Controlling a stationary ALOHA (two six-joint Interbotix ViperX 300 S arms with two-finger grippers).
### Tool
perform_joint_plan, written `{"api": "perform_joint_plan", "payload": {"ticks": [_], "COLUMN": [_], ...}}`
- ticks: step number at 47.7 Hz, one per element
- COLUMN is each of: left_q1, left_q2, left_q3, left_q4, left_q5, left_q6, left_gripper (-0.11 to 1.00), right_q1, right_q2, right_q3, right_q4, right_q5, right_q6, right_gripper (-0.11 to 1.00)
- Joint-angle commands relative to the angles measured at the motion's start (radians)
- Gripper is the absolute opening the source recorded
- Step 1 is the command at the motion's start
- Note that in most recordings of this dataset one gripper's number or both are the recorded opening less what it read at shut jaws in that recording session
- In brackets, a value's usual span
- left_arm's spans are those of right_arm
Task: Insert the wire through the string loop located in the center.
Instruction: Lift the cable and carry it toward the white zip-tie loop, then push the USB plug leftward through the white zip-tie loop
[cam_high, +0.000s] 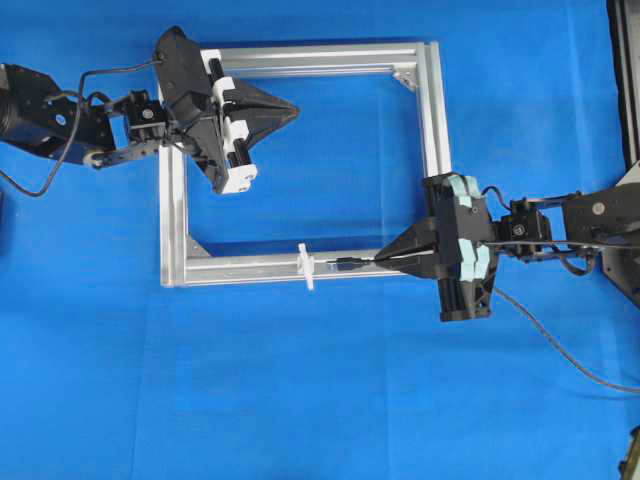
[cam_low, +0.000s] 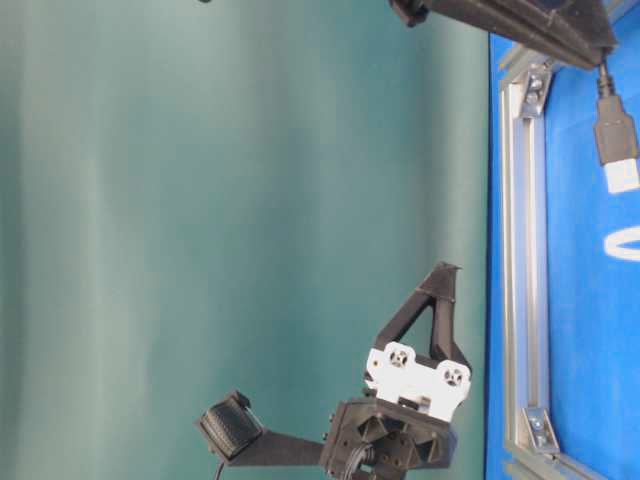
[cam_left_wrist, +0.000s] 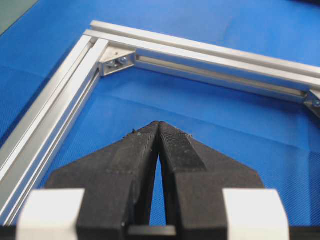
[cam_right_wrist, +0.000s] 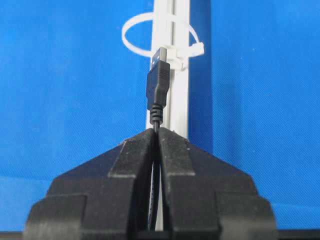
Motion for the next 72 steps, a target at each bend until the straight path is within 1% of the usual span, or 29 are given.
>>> {"api": "perform_joint_plan", "payload": {"ticks": [1,40,72], "left_q1": [-0.005,-0.012,-0.012], "left_q2": [-0.028,-0.028,-0.028], "left_q3": [-0.02,-0.018,-0.02], "left_q4": [0.003,0.005,0.005], "left_q5": [-0.005,-0.005,-0.005], "left_q6": [0.0,0.0,0.0], "left_gripper": [0.0,0.0,0.0], "right_q1": [-0.009,-0.015,-0.015], "right_q2": [-0.018,0.02,0.02], "right_q3": [-0.006,-0.003,-0.002], "right_q4": [-0.002,-0.002,-0.002], "right_q5": [-0.014,-0.064,-0.061], "right_q6": [0.002,0.002,0.002], "right_gripper": [-0.02,-0.02,-0.02]}}
